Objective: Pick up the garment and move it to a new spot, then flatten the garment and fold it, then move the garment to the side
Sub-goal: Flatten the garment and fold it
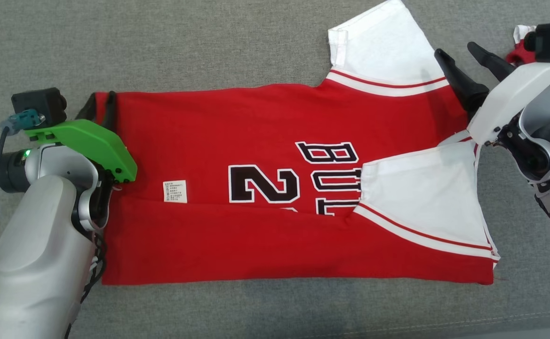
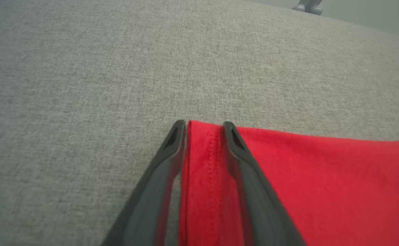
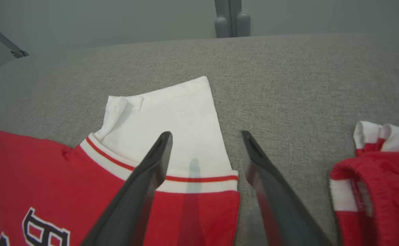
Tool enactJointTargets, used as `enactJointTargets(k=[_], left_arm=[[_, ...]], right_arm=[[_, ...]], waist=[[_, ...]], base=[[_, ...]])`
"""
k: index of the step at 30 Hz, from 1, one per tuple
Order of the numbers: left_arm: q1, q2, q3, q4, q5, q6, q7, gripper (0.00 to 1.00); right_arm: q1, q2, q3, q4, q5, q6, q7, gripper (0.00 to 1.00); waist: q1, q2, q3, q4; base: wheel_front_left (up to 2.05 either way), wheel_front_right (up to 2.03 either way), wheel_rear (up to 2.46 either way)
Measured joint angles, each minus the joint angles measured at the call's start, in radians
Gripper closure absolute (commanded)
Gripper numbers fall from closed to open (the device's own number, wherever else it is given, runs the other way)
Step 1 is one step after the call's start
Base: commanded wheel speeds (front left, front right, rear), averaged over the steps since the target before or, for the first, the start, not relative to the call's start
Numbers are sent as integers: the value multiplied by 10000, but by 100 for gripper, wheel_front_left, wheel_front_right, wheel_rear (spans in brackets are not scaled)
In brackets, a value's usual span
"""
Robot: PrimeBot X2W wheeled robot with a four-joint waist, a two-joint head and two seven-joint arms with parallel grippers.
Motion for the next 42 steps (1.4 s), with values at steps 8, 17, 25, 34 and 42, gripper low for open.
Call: enactJointTargets(k=[8,17,25,34,42], left_arm=[[-215,-399,-343,-286,178,0,-153,100],[-385,-1091,-708,-924,324,-94,-894,100],[-384,-1377,-1127,-1233,625,-182,-1337,100],[-378,-1392,-1243,-1239,717,-194,-1467,100],[-365,-1360,-1141,-1218,717,-194,-1643,100]], right_arm=[[-735,219,-31,840,0,-19,299,0],[-1546,213,-96,1831,-163,-194,512,0],[-2130,190,-163,2773,-284,-418,698,0],[-2746,305,-52,3471,-550,-453,685,0],[-3071,451,199,3942,-675,-257,685,77]], waist=[[0,0,179,446],[0,0,384,1172],[0,0,639,1920],[0,0,886,2164],[0,0,920,2102]], base=[[0,0,0],[0,0,0],[0,0,0],[0,0,0],[0,0,0]])
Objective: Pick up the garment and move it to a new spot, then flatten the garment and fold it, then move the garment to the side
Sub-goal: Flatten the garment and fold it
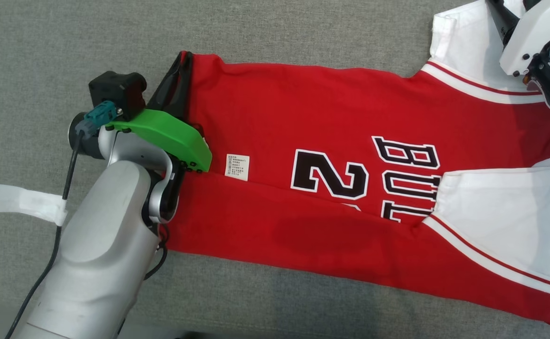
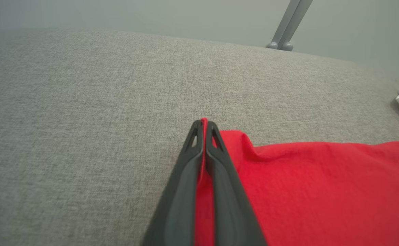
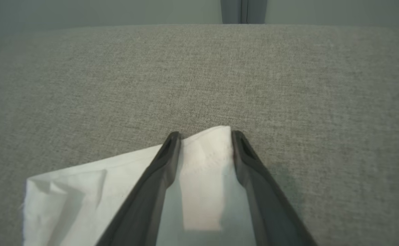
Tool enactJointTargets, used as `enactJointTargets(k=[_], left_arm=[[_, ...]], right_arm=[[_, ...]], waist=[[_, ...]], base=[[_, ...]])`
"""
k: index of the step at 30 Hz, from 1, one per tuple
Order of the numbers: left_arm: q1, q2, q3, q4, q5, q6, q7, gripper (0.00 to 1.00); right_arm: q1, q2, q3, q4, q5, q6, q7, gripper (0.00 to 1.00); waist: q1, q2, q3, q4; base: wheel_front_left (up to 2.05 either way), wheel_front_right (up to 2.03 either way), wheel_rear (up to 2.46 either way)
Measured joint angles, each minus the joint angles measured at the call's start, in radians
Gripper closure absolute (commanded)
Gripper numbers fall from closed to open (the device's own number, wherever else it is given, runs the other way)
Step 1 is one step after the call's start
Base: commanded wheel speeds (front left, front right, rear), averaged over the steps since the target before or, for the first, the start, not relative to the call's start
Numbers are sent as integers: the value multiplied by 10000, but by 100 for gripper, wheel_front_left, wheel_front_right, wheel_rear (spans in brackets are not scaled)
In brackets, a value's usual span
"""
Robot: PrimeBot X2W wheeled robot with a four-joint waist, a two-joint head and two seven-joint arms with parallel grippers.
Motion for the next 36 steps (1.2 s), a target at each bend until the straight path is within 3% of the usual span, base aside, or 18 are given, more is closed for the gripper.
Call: enactJointTargets(k=[2,9,17,30,36], left_arm=[[15,8,132,15,-19,0,-38,100],[78,107,520,316,-268,0,-163,100],[516,357,832,629,-598,-86,-345,100],[1919,535,1127,326,-984,-527,-955,100],[2708,596,1273,-10,-1116,-558,-1051,100]], right_arm=[[-53,79,63,121,-31,86,-13,100],[-45,447,151,523,-92,309,-560,100],[121,863,27,456,-67,855,-2046,100],[2642,966,-376,-303,224,1216,-5252,100],[4039,1011,-360,-775,151,1227,-5095,100]], waist=[[0,0,-38,-55],[0,0,-299,-272],[0,0,-809,-605],[0,0,-2019,-1170],[0,0,-2675,-1355]], base=[[0,0,0],[0,0,0],[0,0,0],[0,0,0],[0,0,0]])
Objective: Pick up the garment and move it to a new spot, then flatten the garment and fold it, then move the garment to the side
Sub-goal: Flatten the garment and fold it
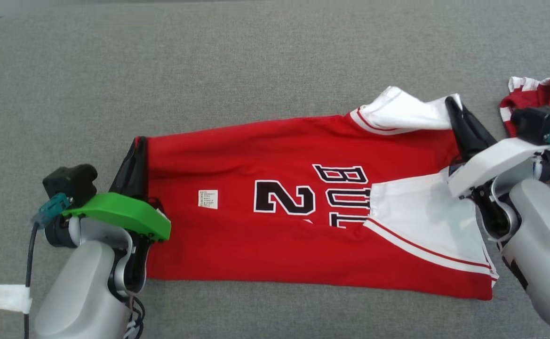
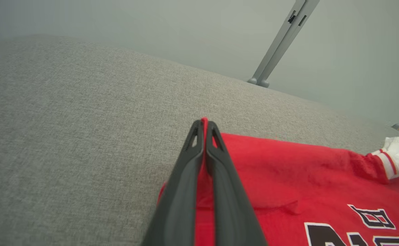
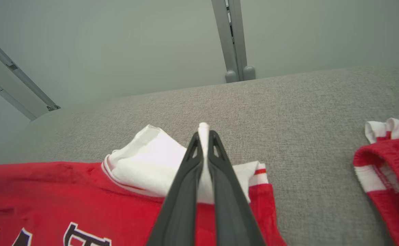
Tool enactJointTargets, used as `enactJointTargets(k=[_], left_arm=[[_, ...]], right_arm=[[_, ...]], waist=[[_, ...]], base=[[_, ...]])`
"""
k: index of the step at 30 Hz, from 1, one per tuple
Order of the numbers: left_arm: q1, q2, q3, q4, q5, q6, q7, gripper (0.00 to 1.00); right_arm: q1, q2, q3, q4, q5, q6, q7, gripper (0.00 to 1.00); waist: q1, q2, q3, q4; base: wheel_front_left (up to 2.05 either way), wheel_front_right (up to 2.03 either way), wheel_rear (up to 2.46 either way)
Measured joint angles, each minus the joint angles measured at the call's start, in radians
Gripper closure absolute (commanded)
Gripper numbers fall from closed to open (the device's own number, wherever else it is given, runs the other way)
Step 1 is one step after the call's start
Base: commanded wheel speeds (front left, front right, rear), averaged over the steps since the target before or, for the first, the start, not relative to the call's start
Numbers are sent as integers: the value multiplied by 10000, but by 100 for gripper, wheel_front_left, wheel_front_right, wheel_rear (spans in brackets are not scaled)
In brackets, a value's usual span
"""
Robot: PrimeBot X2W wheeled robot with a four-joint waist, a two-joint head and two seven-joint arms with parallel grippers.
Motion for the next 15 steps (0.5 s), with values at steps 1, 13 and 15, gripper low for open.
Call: enactJointTargets(k=[1,13,15], left_arm=[[164,19,40,-42,-82,2,-4,100],[1912,61,424,-347,-516,107,-79,100],[2095,54,380,-357,-518,125,-79,100]], right_arm=[[215,23,0,-100,-12,0,25,100],[2081,61,-433,-1183,-368,82,115,100],[2271,33,-458,-1358,-637,84,119,100]], waist=[[0,0,-108,-31],[0,0,-974,-428],[0,0,-1062,-509]], base=[[0,0,0],[0,0,0],[0,0,0]])
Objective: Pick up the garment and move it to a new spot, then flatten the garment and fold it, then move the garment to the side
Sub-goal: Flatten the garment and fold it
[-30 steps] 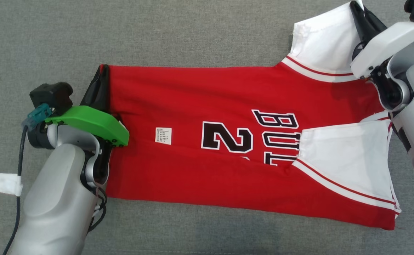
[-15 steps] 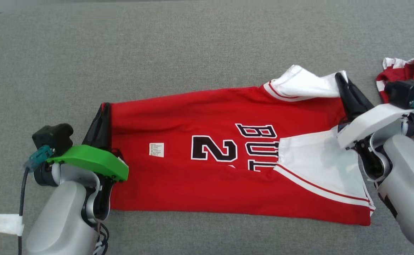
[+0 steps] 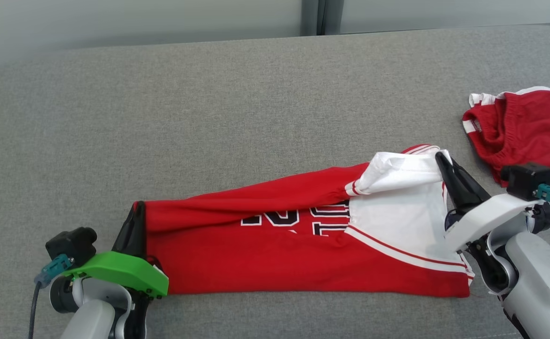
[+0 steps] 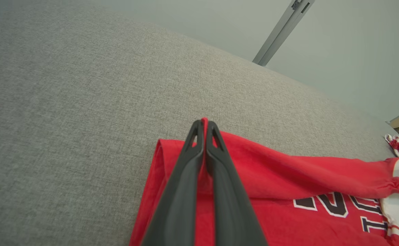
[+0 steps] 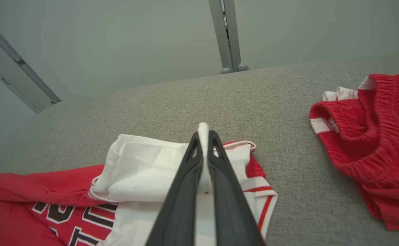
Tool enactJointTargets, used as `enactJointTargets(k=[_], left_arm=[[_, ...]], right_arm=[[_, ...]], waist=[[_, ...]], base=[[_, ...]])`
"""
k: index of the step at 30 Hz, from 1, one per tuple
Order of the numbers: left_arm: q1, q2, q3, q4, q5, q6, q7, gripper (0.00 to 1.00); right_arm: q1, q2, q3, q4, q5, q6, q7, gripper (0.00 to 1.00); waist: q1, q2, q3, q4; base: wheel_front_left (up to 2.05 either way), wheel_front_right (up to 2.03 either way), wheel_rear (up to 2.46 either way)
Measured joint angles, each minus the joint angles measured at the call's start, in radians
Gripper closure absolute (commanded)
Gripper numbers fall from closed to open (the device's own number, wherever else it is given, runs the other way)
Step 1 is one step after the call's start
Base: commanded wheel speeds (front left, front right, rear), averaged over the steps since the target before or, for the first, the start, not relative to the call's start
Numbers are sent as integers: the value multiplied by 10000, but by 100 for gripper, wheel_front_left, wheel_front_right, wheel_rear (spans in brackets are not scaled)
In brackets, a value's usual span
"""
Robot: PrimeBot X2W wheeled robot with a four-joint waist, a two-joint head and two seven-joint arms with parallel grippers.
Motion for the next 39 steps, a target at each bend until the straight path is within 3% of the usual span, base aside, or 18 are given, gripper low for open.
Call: enactJointTargets(k=[8,9,12,13,14,15,16,28,39], left_arm=[[528,6,-123,8,-73,23,19,100],[605,12,-146,38,-86,27,69,100],[777,19,-180,109,-96,109,169,98],[818,54,-209,150,-96,115,234,76],[857,104,-226,171,-96,136,284,54],[904,151,-215,188,-96,190,326,8],[967,188,-203,192,-96,201,345,0],[1891,504,566,-98,-314,401,228,0],[1335,366,313,-1396,949,460,-102,0]], right_arm=[[803,-69,52,-309,-531,2,6,100],[906,-67,82,-311,-573,2,6,94],[1112,-127,286,-326,-932,4,6,57],[1151,-182,359,-337,-1139,4,8,36],[1216,-244,372,-362,-1260,6,8,0],[1294,-318,366,-372,-1312,6,8,0],[1378,-389,349,-380,-1371,6,8,0],[2824,-823,-203,-656,-1858,75,8,0],[2609,-554,-593,-426,-1174,75,35,0]], waist=[[0,0,-264,-228],[0,0,-286,-249],[0,0,-340,-302],[0,0,-354,-321],[0,0,-364,-340],[0,0,-369,-351],[0,0,-371,-357],[0,0,-498,-494],[0,0,-776,-342]], base=[[0,0,0],[0,0,0],[0,0,0],[0,0,0],[0,0,0],[0,0,0],[0,0,0],[0,0,0],[0,0,0]])
